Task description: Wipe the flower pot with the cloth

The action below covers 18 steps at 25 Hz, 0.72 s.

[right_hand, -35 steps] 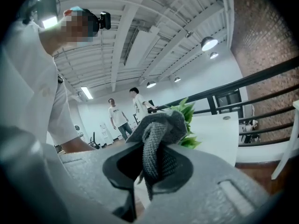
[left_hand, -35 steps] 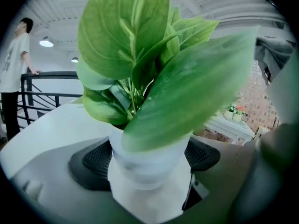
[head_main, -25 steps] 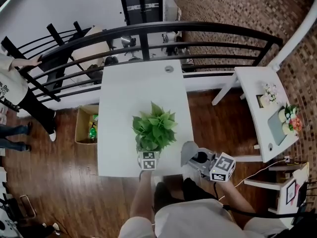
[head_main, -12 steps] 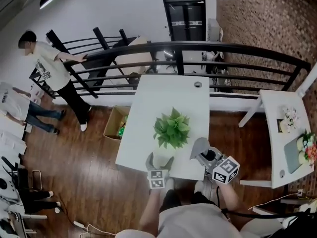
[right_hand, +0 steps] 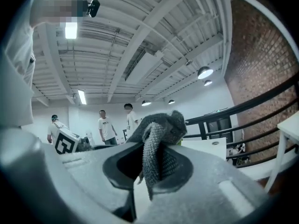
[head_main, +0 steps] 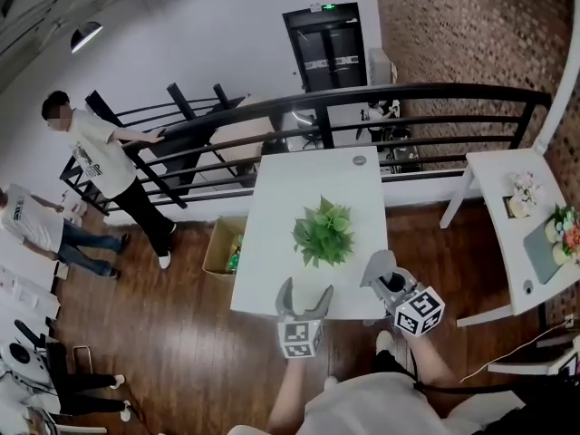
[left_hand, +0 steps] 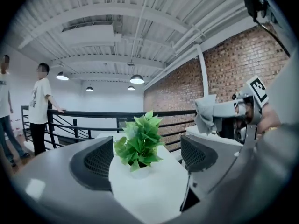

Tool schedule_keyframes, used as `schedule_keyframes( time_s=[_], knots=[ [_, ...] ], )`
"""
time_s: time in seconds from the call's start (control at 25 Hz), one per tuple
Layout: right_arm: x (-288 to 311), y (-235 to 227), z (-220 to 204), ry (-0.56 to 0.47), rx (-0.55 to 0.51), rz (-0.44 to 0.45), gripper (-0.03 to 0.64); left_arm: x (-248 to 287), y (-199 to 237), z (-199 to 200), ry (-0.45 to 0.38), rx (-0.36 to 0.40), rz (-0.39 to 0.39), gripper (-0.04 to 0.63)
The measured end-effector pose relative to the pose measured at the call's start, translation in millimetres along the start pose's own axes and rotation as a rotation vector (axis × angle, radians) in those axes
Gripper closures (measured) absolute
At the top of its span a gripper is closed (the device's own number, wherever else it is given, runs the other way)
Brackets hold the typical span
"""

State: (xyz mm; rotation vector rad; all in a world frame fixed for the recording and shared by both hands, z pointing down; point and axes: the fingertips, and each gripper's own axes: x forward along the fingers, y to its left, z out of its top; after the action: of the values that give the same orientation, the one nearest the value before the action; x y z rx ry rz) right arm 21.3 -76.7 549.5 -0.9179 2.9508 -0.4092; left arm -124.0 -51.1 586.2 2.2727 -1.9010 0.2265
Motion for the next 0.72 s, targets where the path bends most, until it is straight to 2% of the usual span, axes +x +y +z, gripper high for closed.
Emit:
schedule_keyframes(
  time_s=[0.08,0.24,0.28,0.48,0.6,0.72],
  knots=[
    [-3.4,22.2,2.0,-0.027,-0.026,-0.039,0.598,-17.2,2.4,17.3,-0.035,0.018,-0.017,0.132],
    [-15.1,81.1,-9.6,-0.028,-0.074,-0.097,0.598,-66.2,13.8,22.0,-0.05,0.145,-0.031,0.126],
    [-20.9,94.9,-15.5,-0.021,-0.085,-0.112,0.598,-78.7,16.5,21.0,-0.063,0.141,-0.037,0.127],
    [-44.1,138.0,-30.3,0.007,-0.139,-0.193,0.598,-124.4,31.1,18.9,-0.116,0.017,-0.047,0.127],
    [-49.6,146.0,-17.3,-0.008,-0.154,-0.208,0.598,-140.8,29.8,31.4,-0.134,0.006,-0.053,0.127],
    [-46.3,150.7,0.3,-0.034,-0.18,-0.193,0.598,-152.4,33.5,44.6,-0.163,0.003,-0.025,0.13]
  ],
)
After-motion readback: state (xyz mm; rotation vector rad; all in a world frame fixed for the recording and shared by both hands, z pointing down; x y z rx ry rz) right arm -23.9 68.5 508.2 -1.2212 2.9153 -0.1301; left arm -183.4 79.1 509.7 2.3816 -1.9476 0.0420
